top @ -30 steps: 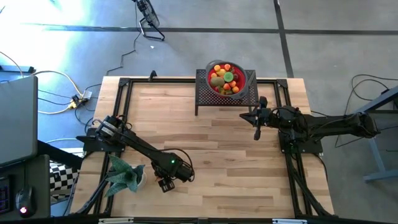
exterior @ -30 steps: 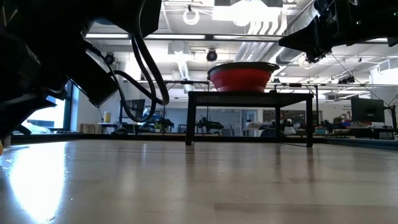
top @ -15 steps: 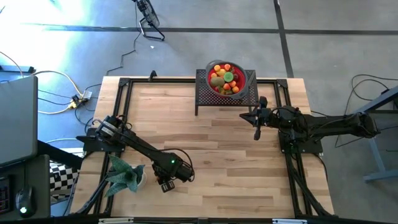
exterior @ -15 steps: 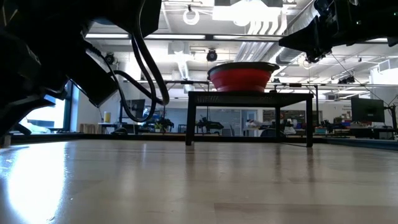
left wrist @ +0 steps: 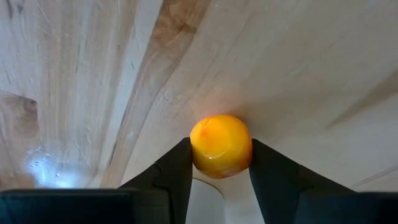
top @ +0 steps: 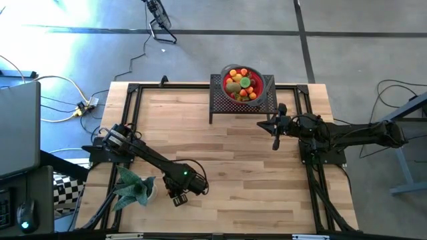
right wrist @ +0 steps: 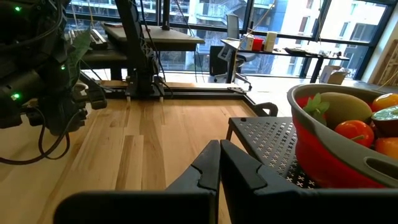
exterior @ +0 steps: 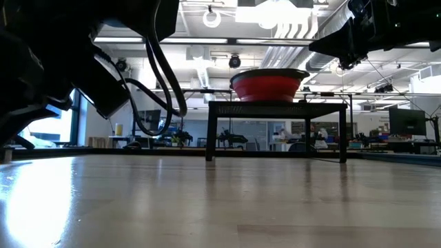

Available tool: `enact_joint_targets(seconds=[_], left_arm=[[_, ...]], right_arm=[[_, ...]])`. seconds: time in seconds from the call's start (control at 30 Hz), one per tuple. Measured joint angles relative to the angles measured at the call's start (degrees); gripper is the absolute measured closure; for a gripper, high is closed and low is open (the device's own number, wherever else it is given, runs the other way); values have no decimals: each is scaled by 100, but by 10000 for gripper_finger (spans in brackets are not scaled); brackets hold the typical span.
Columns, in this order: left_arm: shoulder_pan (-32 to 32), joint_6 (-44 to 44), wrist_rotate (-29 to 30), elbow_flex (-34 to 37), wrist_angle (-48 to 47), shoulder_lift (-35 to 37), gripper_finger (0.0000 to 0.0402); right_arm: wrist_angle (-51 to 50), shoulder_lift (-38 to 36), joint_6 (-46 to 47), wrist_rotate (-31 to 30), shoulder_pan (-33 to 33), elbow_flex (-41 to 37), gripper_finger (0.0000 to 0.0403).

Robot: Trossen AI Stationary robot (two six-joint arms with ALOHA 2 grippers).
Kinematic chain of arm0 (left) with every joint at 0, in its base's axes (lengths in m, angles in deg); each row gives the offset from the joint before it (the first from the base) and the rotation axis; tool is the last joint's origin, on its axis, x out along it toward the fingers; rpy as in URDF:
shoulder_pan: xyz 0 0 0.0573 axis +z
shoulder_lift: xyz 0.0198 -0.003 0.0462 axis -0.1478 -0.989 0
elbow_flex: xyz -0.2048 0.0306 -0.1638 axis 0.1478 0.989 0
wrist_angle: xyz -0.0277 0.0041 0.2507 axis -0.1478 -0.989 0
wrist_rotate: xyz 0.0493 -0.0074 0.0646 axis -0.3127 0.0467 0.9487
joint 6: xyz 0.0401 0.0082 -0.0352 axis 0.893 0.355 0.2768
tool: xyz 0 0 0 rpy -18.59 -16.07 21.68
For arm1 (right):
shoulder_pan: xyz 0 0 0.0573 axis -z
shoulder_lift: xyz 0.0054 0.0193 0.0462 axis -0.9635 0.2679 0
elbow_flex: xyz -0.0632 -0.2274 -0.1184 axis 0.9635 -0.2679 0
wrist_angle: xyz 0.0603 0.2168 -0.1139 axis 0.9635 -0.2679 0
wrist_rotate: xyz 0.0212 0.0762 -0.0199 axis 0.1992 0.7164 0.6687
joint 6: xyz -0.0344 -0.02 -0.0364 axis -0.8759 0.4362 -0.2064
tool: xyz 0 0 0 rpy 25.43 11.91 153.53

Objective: Pick & Place Fruit
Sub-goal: Put the pear into the strainer on the shelf

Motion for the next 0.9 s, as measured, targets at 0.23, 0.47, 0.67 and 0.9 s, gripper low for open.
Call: enact_joint_targets(seconds=[0.23, 0.47, 0.67, 0.9], left_arm=[[4, 50, 18, -120, -13, 33, 263], [352, 289, 488, -458, 7, 33, 263], [951, 1153, 891, -952, 2, 33, 263], [1836, 2391, 1025, -1673, -12, 31, 263]], right_arm=[[0, -2, -2, 1, -1, 0, 398], [-2, -2, -42, 7, -2, 0, 398], [-7, -2, -44, 181, 0, -2, 398], [-221, -4, -43, 624, -1, -2, 398]])
